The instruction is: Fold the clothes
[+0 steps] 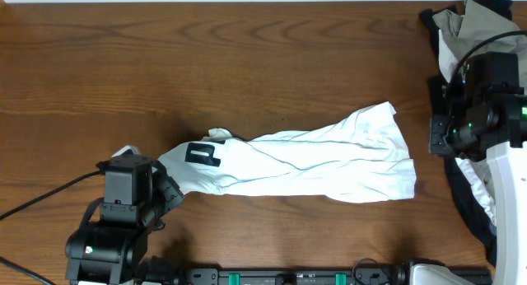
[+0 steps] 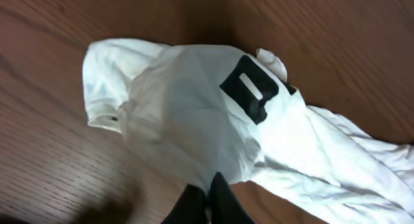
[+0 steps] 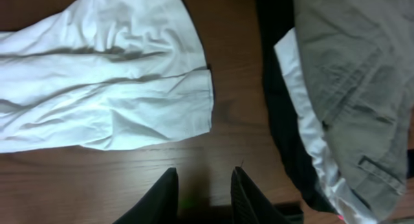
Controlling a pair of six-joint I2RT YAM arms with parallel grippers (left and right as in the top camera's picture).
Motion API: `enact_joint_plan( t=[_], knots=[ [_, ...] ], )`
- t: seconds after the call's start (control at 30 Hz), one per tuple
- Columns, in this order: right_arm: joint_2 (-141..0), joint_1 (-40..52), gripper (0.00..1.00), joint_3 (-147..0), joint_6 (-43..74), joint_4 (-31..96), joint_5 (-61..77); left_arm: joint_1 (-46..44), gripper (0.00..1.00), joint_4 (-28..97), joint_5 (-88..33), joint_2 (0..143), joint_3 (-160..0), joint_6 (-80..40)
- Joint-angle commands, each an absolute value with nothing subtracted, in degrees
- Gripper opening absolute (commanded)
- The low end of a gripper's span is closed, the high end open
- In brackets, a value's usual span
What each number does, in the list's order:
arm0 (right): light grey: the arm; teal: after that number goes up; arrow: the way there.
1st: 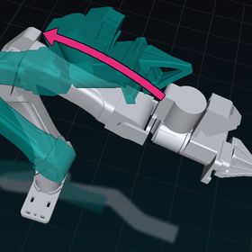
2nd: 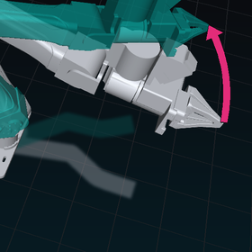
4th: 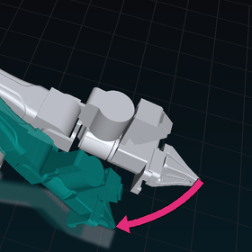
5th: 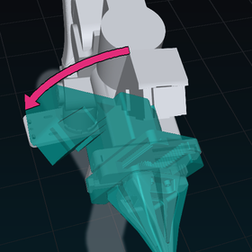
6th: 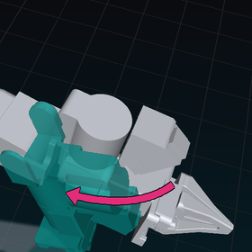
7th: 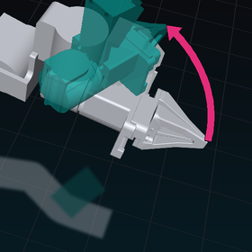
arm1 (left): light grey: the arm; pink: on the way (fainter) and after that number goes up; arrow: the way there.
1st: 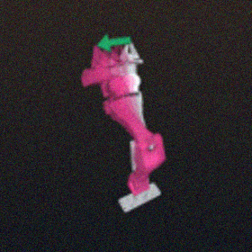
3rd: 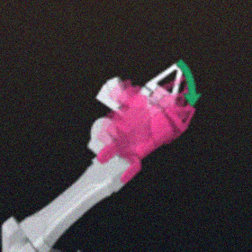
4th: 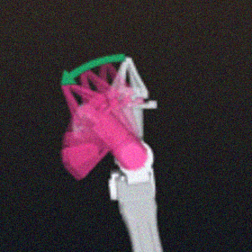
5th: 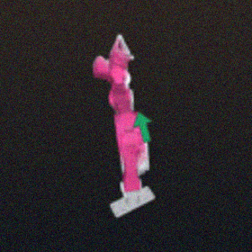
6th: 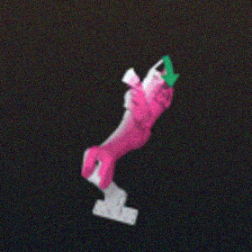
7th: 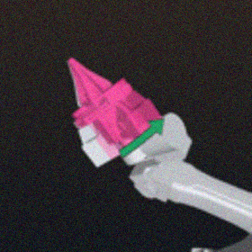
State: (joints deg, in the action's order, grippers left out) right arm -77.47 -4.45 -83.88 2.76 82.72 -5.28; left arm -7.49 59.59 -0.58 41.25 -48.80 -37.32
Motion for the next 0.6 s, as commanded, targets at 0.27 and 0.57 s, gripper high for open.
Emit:
enact_joint_plan(
  t=[0.27, 0.57],
  knots=[
    [-79.5, -5.1, 0.35, -69.4, 9.8, 71.6, -2.3, -7.1, 0.06, 59.5, -1.5, 41.0, -49.7, -37.1],
    [-79.5, -5.1, 0.37, -52.0, 13.3, 49.7, -3.6, -7.1, 0.06, 59.5, -1.5, 41.1, -49.7, -37.1]
  ],
)
